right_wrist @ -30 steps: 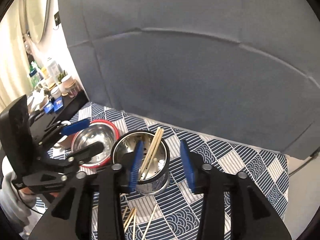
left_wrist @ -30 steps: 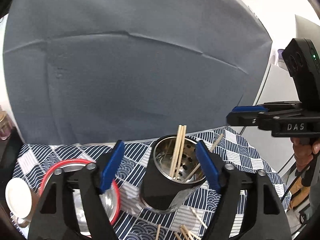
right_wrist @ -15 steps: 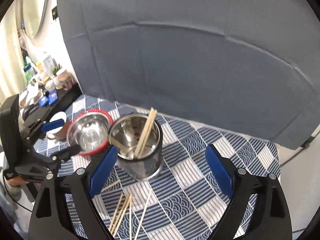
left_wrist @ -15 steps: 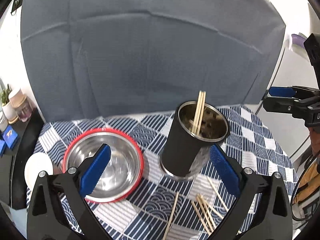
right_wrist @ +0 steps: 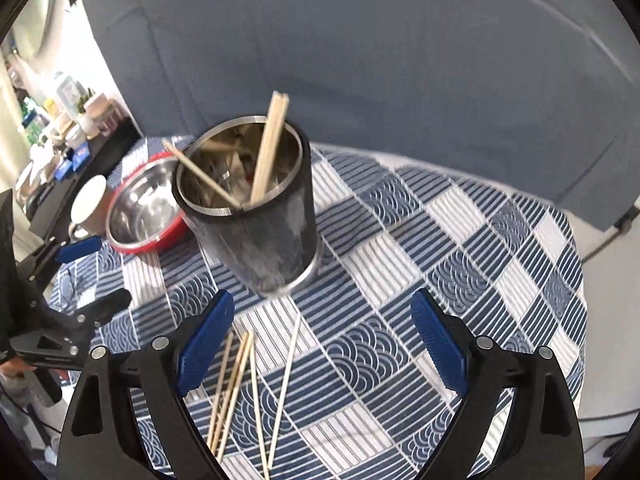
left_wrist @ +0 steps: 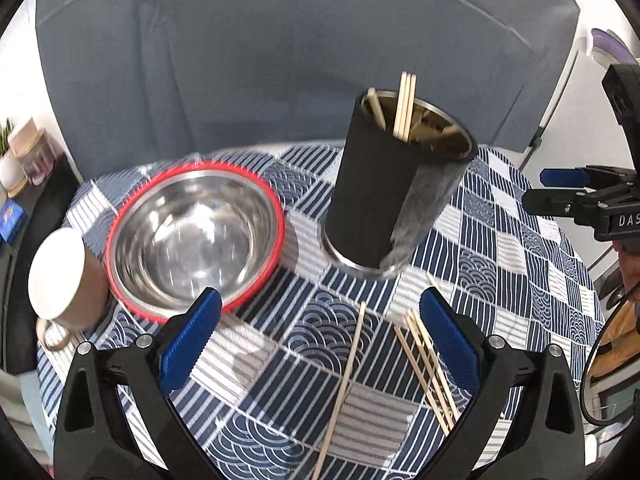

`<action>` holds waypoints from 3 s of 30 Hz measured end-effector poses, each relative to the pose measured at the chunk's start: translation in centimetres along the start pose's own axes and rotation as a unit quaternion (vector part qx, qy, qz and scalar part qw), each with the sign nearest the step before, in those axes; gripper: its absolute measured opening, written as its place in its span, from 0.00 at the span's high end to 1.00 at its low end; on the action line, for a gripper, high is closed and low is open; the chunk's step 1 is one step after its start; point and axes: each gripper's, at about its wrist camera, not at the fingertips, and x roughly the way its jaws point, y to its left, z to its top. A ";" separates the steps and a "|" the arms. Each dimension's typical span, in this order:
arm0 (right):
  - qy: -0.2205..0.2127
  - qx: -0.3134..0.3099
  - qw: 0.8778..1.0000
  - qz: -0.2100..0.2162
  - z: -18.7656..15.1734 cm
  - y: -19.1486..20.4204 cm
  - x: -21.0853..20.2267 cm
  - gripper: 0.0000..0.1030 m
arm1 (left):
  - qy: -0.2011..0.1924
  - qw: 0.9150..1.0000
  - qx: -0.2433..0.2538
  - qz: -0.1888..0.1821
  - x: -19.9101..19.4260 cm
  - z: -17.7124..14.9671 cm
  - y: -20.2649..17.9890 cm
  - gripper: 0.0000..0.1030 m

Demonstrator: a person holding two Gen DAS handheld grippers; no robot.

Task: Organize utensils
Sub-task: 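Swing both open tools back down toward the chopsticks on the cloth, then close the left tool on a chopstick while the right tool closes on another, then lift both chopsticks upright and carry them over the black holder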

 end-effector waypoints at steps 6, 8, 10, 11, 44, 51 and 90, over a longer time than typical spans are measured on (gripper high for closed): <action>0.040 0.010 0.999 -0.006 -2.0 -0.7 2.5 0.17 | 0.038 0.999 -0.004 -0.002 1.9 -2.3 -0.2 0.06; 0.054 0.014 0.998 -0.008 -2.7 -0.8 3.3 0.17 | 0.051 0.999 -0.005 -0.005 2.5 -2.9 -0.3 0.06; 0.074 0.016 0.997 -0.009 -3.6 -0.9 4.5 0.17 | 0.064 0.998 -0.008 -0.008 3.1 -3.5 -0.3 0.06; 0.084 0.015 0.996 -0.011 -4.1 -0.8 5.1 0.17 | 0.071 0.997 -0.008 -0.008 3.6 -3.8 -0.2 0.06; 0.164 0.042 0.985 -0.026 -10.1 0.8 11.7 0.26 | 0.142 0.987 0.063 0.050 8.4 -7.1 -2.2 0.05; 0.151 0.057 0.986 -0.031 -11.1 -1.6 10.0 0.64 | 0.128 0.989 0.049 0.054 6.9 -7.0 -0.7 0.38; -0.058 0.132 0.987 0.067 -2.1 -8.8 -3.2 0.96 | -0.036 0.996 -0.052 -0.063 -7.8 5.8 1.5 0.95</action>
